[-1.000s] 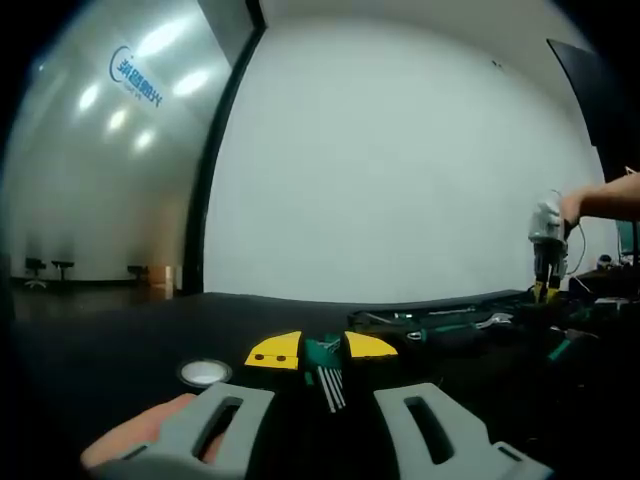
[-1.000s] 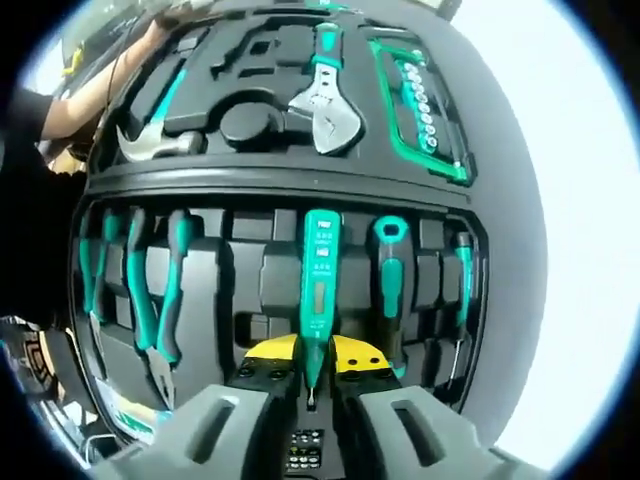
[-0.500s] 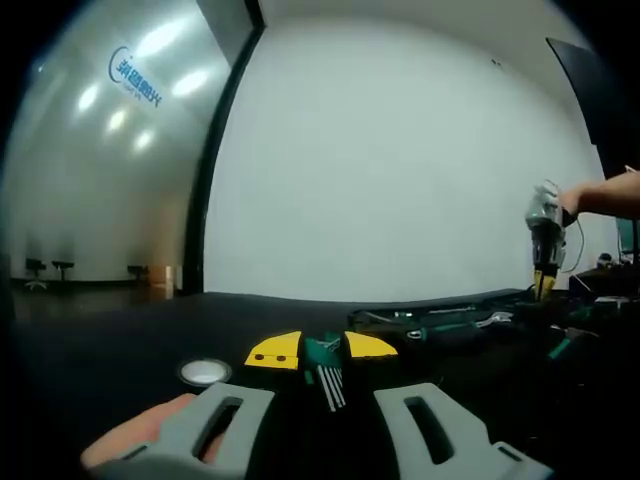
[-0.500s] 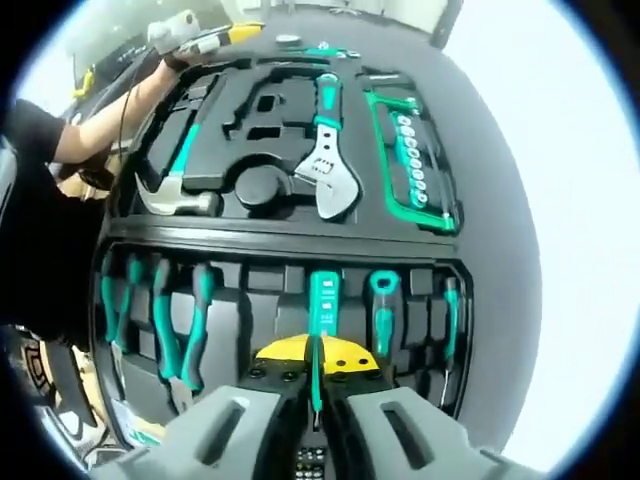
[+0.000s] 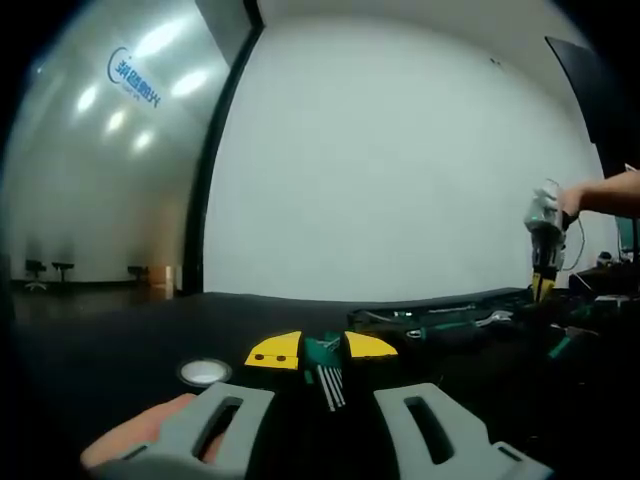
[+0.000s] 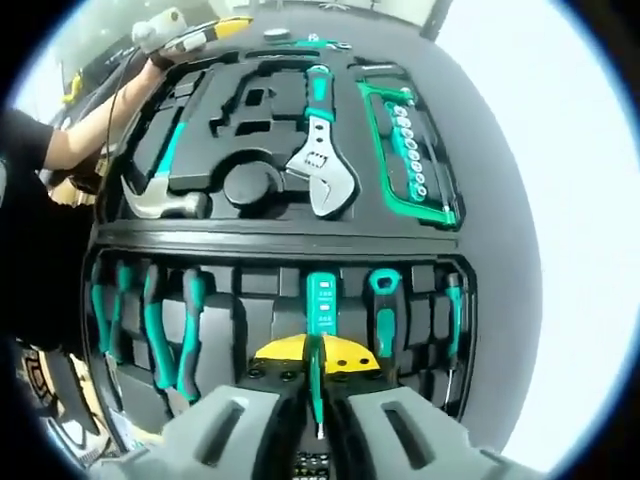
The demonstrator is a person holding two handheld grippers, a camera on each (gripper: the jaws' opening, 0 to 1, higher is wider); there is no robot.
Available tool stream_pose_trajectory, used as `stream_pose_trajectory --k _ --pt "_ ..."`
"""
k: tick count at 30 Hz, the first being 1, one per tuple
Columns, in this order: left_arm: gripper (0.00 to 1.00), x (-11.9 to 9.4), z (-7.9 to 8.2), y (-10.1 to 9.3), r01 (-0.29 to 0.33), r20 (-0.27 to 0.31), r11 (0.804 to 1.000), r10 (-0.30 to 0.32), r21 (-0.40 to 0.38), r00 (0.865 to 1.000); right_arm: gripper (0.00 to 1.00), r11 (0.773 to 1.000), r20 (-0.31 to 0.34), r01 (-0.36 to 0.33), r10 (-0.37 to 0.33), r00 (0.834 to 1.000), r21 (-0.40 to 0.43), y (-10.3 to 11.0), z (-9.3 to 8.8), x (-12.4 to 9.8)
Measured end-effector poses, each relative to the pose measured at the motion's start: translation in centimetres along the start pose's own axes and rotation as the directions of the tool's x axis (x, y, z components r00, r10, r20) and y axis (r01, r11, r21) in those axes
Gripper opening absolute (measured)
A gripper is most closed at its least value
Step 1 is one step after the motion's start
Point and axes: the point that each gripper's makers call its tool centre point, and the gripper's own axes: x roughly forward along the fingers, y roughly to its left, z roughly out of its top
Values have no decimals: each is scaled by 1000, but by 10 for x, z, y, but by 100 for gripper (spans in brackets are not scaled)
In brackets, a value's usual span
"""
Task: Pick up the tools and put them into their designated positions in the toolbox.
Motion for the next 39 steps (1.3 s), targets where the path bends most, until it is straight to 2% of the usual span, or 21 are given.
stream_pose_trajectory --k 5,6,7,9,11,12,13,14,15,16,17,19,21,23,25,26,28,31,34,37,39 --pt "14 1 -1 0 -1 -3 1000 1 4 1000 2 997 -104 50 -56 993 -57 9 2 1" --pt "14 1 -1 1 -2 -3 1000 2 3 1000 2 994 -115 56 -66 991 -89 11 2 1" --pt "14 1 -1 2 -4 -2 1000 4 0 1000 2 991 -119 58 -72 990 -124 12 3 1" --pt "14 1 -1 3 -5 -1 1000 5 -5 1000 2 990 -112 68 -82 990 -122 15 3 0" --pt "14 2 -1 4 -5 -3 1000 5 -9 1000 3 981 -83 56 -73 994 -187 16 5 -2" --pt "14 1 -2 4 -5 -3 1000 5 -11 1000 3 978 -91 37 -57 994 -204 18 2 -6" --pt "14 1 -2 4 -5 -4 1000 5 -13 1000 3 983 -95 24 -42 995 -181 17 -4 -15" --pt "14 1 -2 3 -3 -4 1000 3 -14 1000 3 990 -25 45 -49 998 -135 12 3 -19" --pt "14 1 -2 2 -2 -4 1000 2 -14 1000 3 998 35 56 -54 998 -41 7 8 -25" --pt "14 1 -2 3 -2 -4 1000 1 -12 1000 3 999 38 32 -33 999 15 8 6 -26" --pt "14 2 -2 3 -1 -3 1000 1 -10 1000 3 1000 3 13 -13 1000 17 8 -1 -27" --pt "14 1 -1 3 -1 1 1000 1 -10 1000 8 1000 0 21 -21 1000 -5 7 -2 -26" --pt "14 1 0 3 -2 3 1000 2 -14 1000 9 1000 -18 -16 15 1000 -11 15 -5 -19" --pt "14 1 0 3 -1 4 1000 1 -16 1000 9 998 -20 -16 15 1000 -68 17 -6 -15" --pt "14 2 -1 3 -1 2 1000 1 -13 1000 9 998 -19 -12 11 1000 -64 4 -9 -12" --pt "14 2 -1 2 -1 1 1000 1 -10 1000 9 999 -13 -24 23 1000 -33 6 -10 -11" --pt "14 1 0 2 0 1 1000 0 -9 1000 9 998 -5 -54 54 999 -24 21 -9 -7" --pt "14 1 0 1 1 4 1000 -1 -10 1000 7 998 -45 -50 48 998 -47 18 -18 -1" --pt "14 0 0 1 1 1 1000 -1 -7 1000 5 998 -36 -60 59 998 -22 16 -19 -2" --pt "14 0 0 0 1 0 1000 -1 -7 1000 5 998 -25 -52 51 998 -42 16 -17 -6" --pt "14 0 0 0 1 0 1000 -1 -4 1000 6 997 -48 -31 28 998 -71 17 -19 -2"
